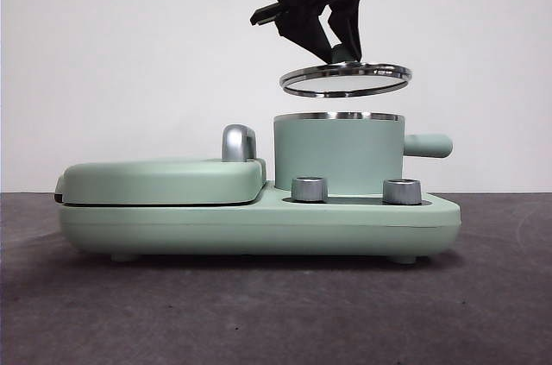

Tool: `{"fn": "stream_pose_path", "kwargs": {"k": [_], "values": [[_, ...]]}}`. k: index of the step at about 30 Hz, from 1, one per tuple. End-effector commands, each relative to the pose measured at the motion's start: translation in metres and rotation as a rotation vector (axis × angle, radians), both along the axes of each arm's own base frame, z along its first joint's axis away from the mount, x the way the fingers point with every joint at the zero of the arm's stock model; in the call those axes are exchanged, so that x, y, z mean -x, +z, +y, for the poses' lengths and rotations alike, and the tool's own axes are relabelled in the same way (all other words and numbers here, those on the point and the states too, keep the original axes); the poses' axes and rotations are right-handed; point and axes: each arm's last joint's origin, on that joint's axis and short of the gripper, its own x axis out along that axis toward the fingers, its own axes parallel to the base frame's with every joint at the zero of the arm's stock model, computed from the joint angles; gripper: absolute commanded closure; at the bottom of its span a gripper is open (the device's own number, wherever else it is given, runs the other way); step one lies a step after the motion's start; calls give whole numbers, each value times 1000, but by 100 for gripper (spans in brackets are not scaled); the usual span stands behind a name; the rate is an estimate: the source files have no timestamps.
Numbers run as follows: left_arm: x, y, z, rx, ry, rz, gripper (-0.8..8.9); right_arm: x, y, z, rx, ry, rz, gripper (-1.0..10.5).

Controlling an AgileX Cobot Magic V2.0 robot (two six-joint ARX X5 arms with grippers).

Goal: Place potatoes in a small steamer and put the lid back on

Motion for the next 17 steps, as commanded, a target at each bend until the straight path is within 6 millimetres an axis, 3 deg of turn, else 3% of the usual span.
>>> {"fn": "stream_pose_path", "kwargs": {"k": [1,17], "values": [[-8,-6,-5,8,7,-6,797,0,3,0,-16,1,-8,523],[-14,-17,-6,-12,15,17,796,-1,6,1,-36,0,-34,523]]}}
